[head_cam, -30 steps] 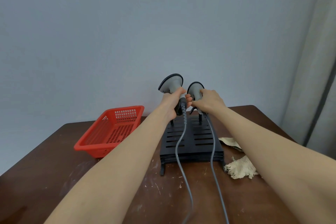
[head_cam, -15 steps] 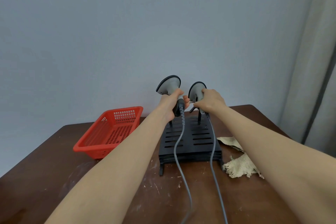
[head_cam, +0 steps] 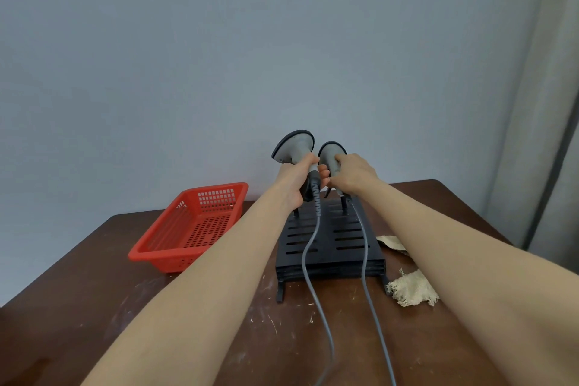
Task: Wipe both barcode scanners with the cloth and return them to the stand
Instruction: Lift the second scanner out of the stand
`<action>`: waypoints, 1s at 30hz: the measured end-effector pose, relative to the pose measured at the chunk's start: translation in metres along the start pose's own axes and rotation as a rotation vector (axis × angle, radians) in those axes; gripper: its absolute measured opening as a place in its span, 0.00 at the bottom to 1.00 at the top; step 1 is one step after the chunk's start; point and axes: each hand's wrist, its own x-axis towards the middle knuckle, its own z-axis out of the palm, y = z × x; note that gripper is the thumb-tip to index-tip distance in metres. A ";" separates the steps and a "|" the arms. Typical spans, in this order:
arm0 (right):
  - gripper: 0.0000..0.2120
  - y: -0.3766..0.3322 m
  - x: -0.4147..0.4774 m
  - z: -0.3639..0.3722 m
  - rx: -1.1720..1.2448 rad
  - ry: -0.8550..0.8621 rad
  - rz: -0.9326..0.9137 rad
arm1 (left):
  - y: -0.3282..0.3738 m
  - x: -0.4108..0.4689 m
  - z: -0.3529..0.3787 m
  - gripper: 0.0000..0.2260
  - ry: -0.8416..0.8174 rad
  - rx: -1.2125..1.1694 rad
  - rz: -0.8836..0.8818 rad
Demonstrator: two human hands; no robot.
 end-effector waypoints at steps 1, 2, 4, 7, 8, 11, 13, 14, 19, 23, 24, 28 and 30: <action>0.18 0.000 0.000 0.000 0.007 -0.006 0.001 | 0.000 0.000 -0.001 0.04 0.004 0.000 0.002; 0.18 -0.001 0.000 0.000 0.009 -0.012 -0.001 | 0.000 0.000 -0.001 0.04 0.005 -0.001 0.001; 0.20 0.000 -0.001 0.000 0.008 -0.027 -0.006 | 0.001 0.000 -0.002 0.04 0.007 -0.004 -0.002; 0.19 0.001 -0.003 -0.002 0.018 -0.023 -0.004 | 0.001 -0.001 -0.002 0.04 0.001 -0.001 -0.002; 0.18 0.001 -0.003 -0.003 0.029 -0.022 0.000 | 0.001 -0.001 -0.002 0.04 -0.001 0.000 -0.001; 0.16 0.003 -0.004 -0.003 0.047 -0.026 0.007 | 0.002 -0.001 -0.001 0.04 -0.005 0.000 0.003; 0.18 0.004 -0.005 -0.003 0.043 -0.024 0.006 | 0.002 -0.001 -0.001 0.04 -0.007 -0.001 0.004; 0.20 0.004 -0.005 -0.003 0.045 -0.020 0.005 | 0.002 -0.002 0.000 0.04 -0.007 -0.001 0.005; 0.28 0.005 -0.004 -0.005 0.055 -0.016 0.017 | 0.004 -0.002 -0.002 0.04 -0.003 -0.001 0.017; 0.30 0.006 -0.002 -0.007 0.057 -0.022 0.023 | 0.005 -0.003 -0.002 0.03 -0.001 0.005 0.019; 0.31 0.007 -0.002 -0.008 0.057 -0.022 0.025 | 0.005 -0.003 -0.002 0.03 0.000 0.005 0.019; 0.33 0.008 -0.003 -0.009 0.075 -0.020 0.020 | 0.005 -0.004 -0.004 0.04 -0.004 0.006 0.014; 0.35 0.009 -0.004 -0.009 0.082 -0.018 0.021 | 0.005 -0.005 -0.005 0.05 -0.004 0.004 0.012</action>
